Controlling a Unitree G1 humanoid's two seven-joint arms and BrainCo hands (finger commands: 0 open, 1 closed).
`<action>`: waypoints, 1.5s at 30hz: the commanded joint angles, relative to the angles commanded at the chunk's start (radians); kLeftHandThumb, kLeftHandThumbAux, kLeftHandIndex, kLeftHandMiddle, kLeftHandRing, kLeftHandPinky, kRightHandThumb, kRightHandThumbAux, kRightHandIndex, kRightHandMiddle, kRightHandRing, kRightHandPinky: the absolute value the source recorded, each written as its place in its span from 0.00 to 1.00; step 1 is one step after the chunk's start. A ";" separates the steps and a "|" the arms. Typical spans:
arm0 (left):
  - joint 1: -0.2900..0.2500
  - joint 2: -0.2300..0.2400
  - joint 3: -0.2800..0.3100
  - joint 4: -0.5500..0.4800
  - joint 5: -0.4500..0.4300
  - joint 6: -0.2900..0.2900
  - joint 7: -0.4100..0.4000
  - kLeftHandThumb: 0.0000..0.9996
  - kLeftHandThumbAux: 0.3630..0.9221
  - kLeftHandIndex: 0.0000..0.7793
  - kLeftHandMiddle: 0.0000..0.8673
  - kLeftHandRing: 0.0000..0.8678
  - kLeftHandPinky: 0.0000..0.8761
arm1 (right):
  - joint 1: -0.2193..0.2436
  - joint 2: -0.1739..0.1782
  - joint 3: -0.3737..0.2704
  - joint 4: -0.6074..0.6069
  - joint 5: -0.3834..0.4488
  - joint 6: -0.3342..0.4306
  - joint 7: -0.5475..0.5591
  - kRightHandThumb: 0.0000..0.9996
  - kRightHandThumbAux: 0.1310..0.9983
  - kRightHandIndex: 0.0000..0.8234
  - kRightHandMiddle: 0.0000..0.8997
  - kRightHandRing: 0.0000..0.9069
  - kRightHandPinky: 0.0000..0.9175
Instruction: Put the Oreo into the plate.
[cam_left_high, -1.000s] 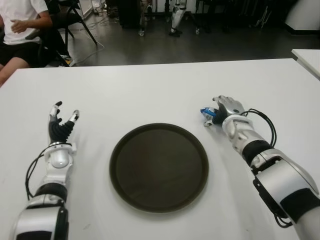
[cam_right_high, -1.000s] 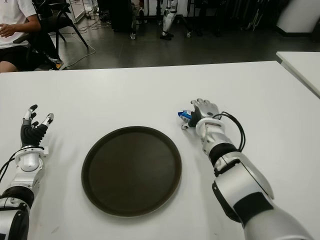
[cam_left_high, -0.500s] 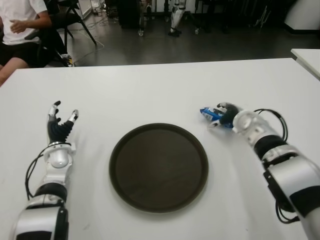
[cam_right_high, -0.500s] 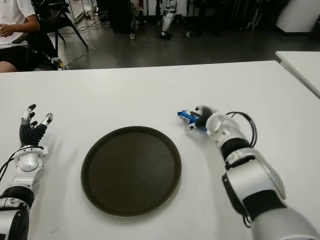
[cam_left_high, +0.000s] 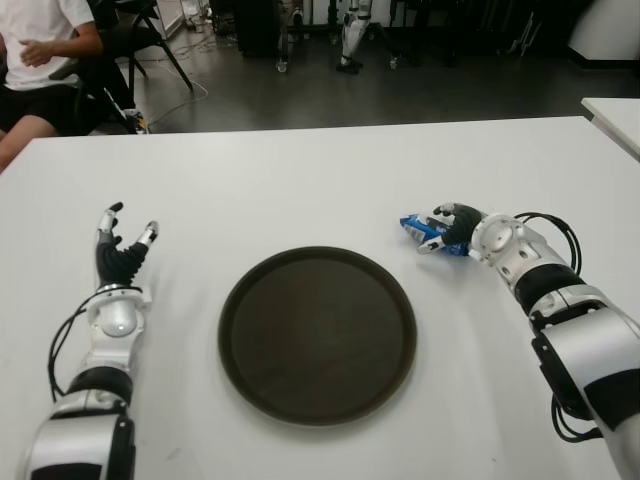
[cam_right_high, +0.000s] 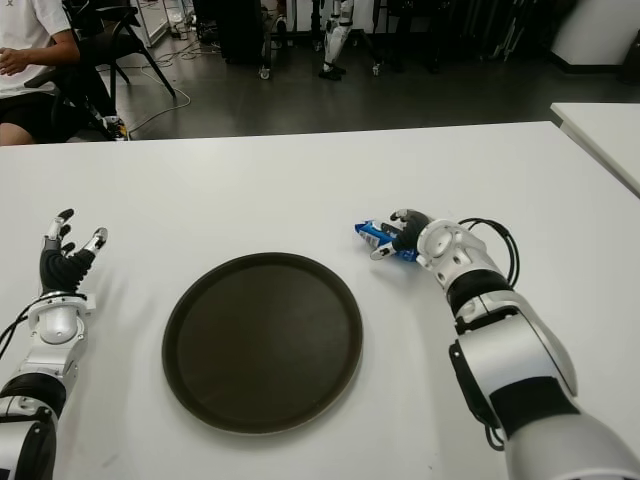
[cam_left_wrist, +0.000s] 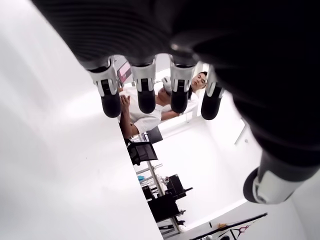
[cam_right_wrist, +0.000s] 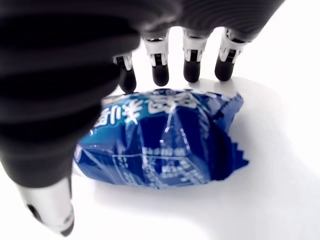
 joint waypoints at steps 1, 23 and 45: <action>-0.001 -0.001 0.003 0.001 -0.004 0.001 -0.002 0.00 0.36 0.00 0.00 0.00 0.00 | 0.000 0.000 0.003 0.000 -0.002 0.000 0.001 0.00 0.69 0.05 0.06 0.01 0.00; -0.005 -0.003 0.020 0.005 -0.025 0.003 -0.024 0.00 0.38 0.00 0.00 0.00 0.00 | -0.007 -0.005 0.035 -0.008 -0.035 0.007 -0.022 0.00 0.74 0.05 0.08 0.03 0.00; -0.003 0.007 0.002 0.022 -0.002 0.001 -0.003 0.00 0.41 0.00 0.00 0.00 0.00 | -0.005 -0.004 0.055 -0.009 -0.050 0.019 -0.058 0.00 0.74 0.07 0.09 0.06 0.00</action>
